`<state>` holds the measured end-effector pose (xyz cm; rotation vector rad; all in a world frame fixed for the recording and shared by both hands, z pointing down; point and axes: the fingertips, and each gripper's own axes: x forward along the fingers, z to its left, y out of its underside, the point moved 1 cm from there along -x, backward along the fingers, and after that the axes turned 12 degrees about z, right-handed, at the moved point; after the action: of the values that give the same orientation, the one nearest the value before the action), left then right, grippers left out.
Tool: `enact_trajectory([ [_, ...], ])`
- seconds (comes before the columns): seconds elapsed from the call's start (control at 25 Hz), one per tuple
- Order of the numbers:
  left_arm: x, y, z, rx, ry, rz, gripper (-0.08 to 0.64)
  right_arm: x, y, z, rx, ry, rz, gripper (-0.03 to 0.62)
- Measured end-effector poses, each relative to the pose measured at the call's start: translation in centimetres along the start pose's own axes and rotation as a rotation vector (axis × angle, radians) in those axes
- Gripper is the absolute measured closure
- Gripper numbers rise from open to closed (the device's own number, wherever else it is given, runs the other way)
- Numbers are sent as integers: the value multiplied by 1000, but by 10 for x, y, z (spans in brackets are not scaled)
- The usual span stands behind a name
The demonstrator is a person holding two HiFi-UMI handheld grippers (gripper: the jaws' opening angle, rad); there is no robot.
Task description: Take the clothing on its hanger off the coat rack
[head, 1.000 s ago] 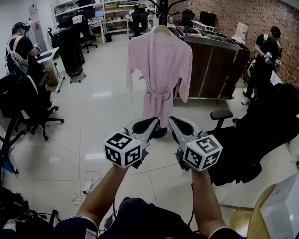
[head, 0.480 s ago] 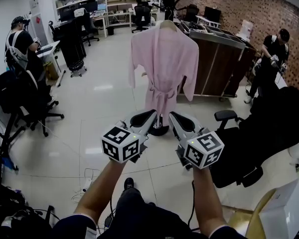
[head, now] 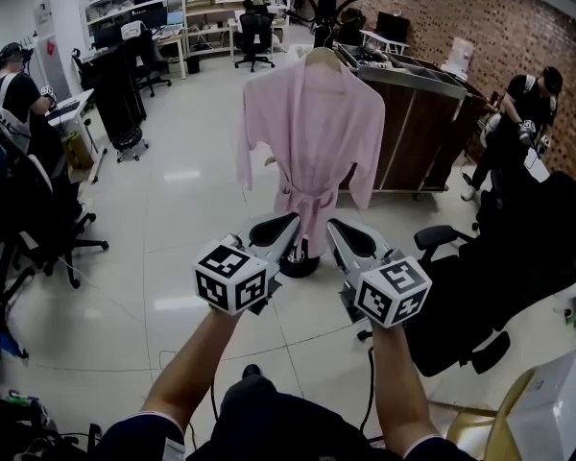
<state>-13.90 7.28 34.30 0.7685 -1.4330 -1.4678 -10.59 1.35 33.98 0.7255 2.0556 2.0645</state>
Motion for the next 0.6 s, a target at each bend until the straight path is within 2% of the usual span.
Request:
enact_trajectory([
  [0.24, 11, -12, 50, 18, 52, 15, 548, 46, -16, -12, 12, 53, -8, 591],
  [0.6, 23, -11, 93, 43, 131, 65, 548, 97, -35, -20, 36, 120, -24, 591],
])
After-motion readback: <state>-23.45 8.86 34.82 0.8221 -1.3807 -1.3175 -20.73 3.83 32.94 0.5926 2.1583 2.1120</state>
